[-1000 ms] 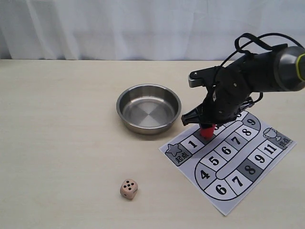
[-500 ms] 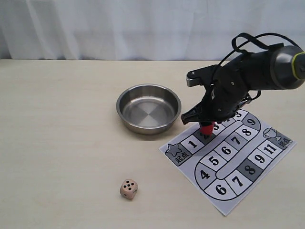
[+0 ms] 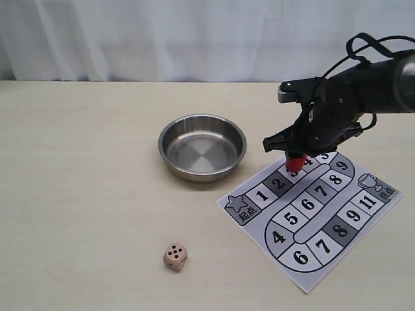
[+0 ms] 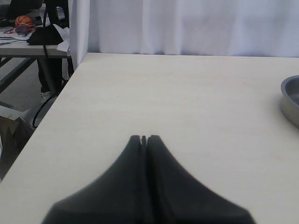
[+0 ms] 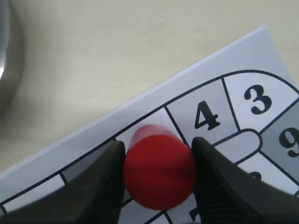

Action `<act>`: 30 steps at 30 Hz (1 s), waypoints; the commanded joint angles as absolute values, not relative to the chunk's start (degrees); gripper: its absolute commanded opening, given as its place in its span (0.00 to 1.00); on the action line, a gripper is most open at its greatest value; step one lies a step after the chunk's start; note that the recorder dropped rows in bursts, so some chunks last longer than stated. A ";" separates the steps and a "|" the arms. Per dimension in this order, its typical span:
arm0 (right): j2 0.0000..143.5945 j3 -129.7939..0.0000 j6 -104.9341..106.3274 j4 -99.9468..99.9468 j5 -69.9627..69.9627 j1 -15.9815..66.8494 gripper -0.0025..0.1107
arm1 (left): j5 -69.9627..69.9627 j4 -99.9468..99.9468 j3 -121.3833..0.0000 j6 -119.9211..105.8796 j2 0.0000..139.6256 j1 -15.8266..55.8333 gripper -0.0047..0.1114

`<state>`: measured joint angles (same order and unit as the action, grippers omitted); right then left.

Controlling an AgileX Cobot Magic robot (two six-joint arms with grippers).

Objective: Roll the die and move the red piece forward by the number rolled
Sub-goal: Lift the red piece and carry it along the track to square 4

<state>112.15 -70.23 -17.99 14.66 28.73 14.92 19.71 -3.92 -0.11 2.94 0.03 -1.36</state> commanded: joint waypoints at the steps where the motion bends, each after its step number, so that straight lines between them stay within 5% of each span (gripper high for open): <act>1: 114.48 -69.85 -17.57 14.59 27.20 14.67 0.06 | 19.02 -3.84 0.00 3.26 0.00 -1.36 0.04; 30: 119.11 -73.80 -17.16 10.33 25.93 8.04 0.06 | 19.02 -3.95 0.00 3.26 0.00 -1.36 0.04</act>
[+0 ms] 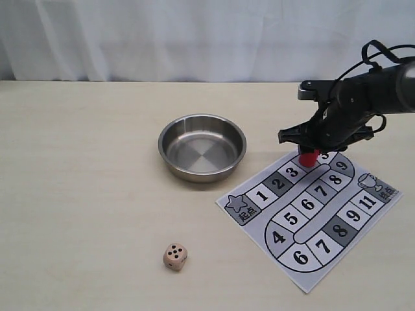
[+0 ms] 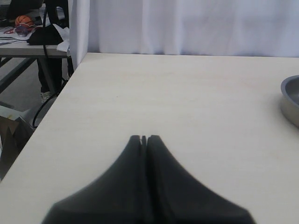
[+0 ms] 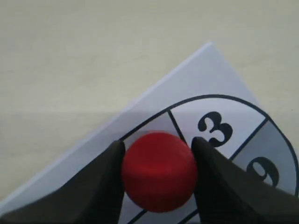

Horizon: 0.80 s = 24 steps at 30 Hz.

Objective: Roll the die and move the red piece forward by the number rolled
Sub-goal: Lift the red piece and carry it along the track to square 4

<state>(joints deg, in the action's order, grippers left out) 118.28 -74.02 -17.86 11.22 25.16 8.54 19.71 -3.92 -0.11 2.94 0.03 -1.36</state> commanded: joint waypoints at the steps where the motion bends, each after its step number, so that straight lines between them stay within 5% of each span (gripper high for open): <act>1: 118.78 -73.80 -17.16 10.57 25.93 8.04 0.06 | 19.02 -3.95 0.00 3.26 0.00 -1.36 0.04; 19: 120.38 -73.91 -17.16 11.19 24.26 3.31 0.06 | 19.02 -3.84 0.00 3.26 0.00 -1.36 0.04; 24: 120.38 -73.91 -17.16 11.19 24.47 3.31 0.25 | 19.02 -3.84 0.00 3.26 0.00 -1.36 0.04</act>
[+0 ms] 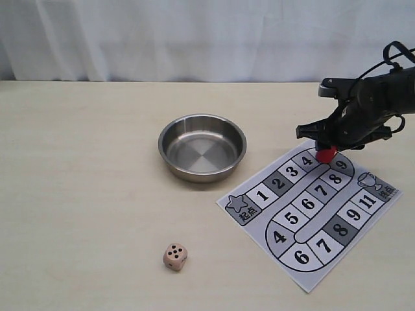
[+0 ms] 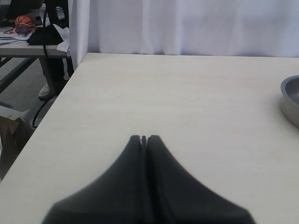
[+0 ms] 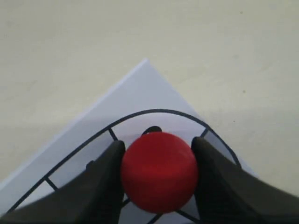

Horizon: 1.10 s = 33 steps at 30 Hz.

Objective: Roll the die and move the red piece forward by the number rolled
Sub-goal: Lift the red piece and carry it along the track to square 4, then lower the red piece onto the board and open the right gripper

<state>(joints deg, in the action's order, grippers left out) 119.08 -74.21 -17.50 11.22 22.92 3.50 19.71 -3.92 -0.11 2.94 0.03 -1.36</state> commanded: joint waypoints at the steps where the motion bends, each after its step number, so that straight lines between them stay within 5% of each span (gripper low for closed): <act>1: 120.38 -73.91 -17.16 11.19 24.16 3.31 0.30 | 19.02 -3.84 0.00 3.26 0.00 -1.36 0.04; 7: 119.86 -73.91 -17.16 10.68 20.55 3.31 0.52 | 19.02 -3.84 0.00 3.26 0.00 -1.36 0.04; 20: 112.89 -73.91 -17.16 11.59 22.08 3.31 0.54 | 19.02 -3.84 0.00 3.26 0.00 -1.36 0.04; 27: 109.14 -73.91 -10.75 11.20 33.99 3.31 0.05 | 19.02 -3.84 0.00 3.26 0.00 -1.36 0.04; 33: 106.40 -73.91 -5.78 8.44 43.05 3.31 0.06 | 19.02 -3.84 0.00 3.26 0.00 -1.36 0.04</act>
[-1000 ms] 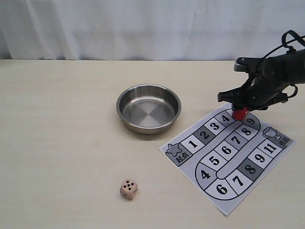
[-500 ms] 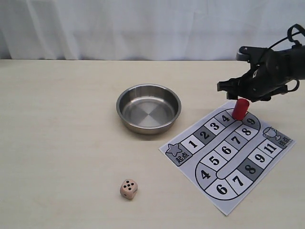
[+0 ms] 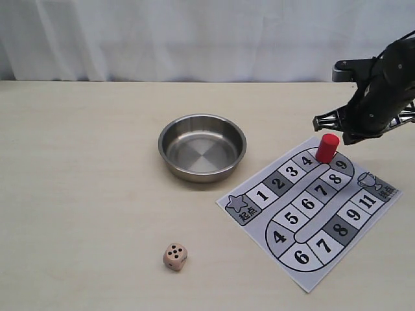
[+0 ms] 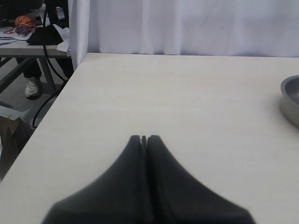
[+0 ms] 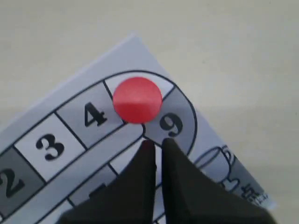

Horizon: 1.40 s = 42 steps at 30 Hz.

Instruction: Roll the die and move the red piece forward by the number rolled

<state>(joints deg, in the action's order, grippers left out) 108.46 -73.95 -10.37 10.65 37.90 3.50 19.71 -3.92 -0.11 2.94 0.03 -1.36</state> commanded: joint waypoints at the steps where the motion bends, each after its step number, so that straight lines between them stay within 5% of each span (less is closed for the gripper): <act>1: 105.78 -73.51 -4.03 6.34 43.87 3.31 0.06 | 19.02 -3.84 0.00 3.26 0.00 -1.36 0.04; 20: 82.62 -58.19 2.54 -2.15 49.79 3.31 0.06 | 19.02 -3.84 0.00 3.26 0.00 -1.36 0.04; 42: 21.12 -54.33 2.54 -4.30 62.35 3.31 0.06 | 19.02 -3.84 0.00 3.26 0.00 -1.36 0.04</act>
<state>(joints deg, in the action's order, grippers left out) 27.71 -54.58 2.11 -4.22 59.41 3.50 19.71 -3.92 -0.11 2.94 0.03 -1.36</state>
